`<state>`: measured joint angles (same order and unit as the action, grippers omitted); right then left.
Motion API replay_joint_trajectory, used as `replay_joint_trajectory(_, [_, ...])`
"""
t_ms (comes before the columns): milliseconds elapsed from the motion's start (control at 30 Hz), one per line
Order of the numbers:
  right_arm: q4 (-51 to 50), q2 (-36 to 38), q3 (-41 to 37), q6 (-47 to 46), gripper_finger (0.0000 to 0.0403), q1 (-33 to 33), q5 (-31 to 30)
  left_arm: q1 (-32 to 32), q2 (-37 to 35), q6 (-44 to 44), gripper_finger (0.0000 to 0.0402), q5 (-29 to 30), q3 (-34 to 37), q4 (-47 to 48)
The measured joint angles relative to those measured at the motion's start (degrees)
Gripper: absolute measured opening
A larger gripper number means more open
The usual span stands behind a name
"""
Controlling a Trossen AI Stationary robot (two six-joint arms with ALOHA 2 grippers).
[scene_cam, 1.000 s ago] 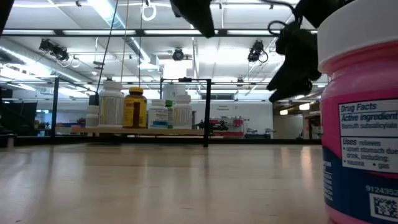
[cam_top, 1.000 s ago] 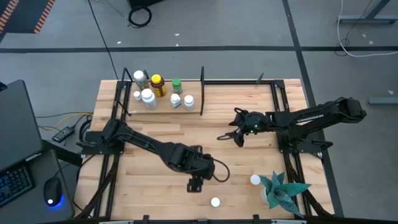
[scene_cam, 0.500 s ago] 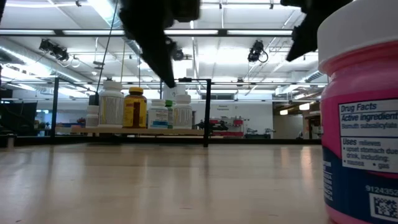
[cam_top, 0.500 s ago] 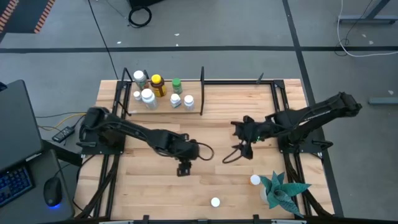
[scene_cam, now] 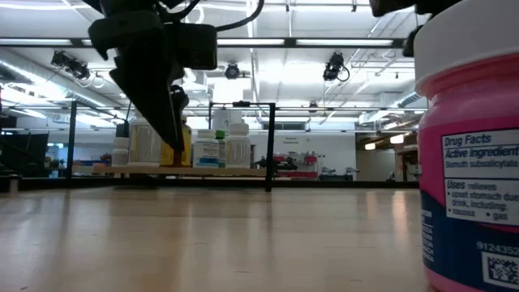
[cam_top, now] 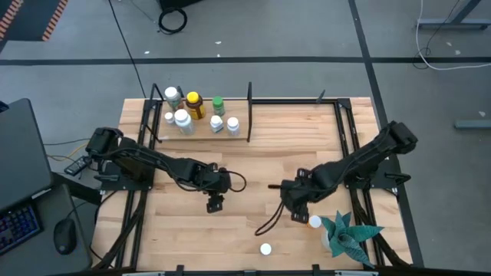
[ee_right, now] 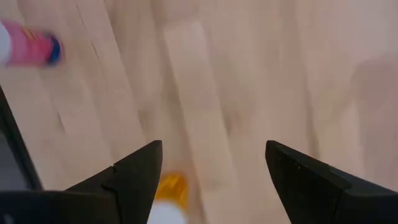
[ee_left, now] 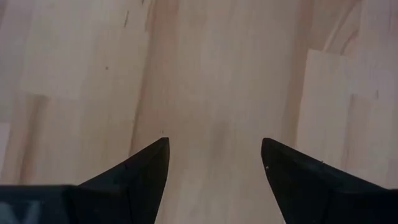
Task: Pick and place medicine bottles onto shelf by color
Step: Put the orange pill bottle on the shelf
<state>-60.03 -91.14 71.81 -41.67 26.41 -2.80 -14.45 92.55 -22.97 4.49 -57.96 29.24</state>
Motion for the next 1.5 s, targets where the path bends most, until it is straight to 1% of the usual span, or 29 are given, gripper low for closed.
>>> replay_joint_trajectory(133, [-1.5,-2.78,0.52,-6.41,0.0291,1.76,4.28,-0.65,0.0,1.1,0.0258,0.0,0.23,-0.82])
replay_joint_trajectory(300, [-2.67,-3.25,0.52,-14.39,0.0291,2.87,11.36,-0.92,0.0,1.17,0.0256,-0.02,0.23,-1.21])
replay_joint_trajectory(400, [-3.07,-3.25,0.52,-17.78,0.0291,3.38,12.82,-0.88,0.0,2.58,0.0256,0.0,0.23,-1.8])
replay_joint_trajectory(867, [-5.78,-3.58,-0.43,-26.45,0.0291,6.13,11.86,-1.14,0.0,4.79,0.0243,0.0,0.23,-1.58])
replay_joint_trajectory(1000, [-5.19,-3.55,-1.85,-28.04,0.0291,7.12,12.17,-1.21,0.0,4.34,0.0244,0.0,0.23,-1.17])
replay_joint_trajectory(1133, [-4.92,-3.55,-3.52,-29.16,0.0291,7.66,14.5,-1.65,0.0,4.11,0.0242,0.0,0.23,-1.06])
replay_joint_trajectory(1333, [-2.87,-3.55,-4.27,-30.84,0.0291,8.93,14.31,-1.95,0.0,2.62,0.0234,-0.02,0.23,-1.08])
replay_joint_trajectory(1500, [-1.11,-3.53,-4.27,-33.0,0.0291,10.72,12.85,-2.17,0.0,2.56,0.0235,0.02,0.23,-1.15])
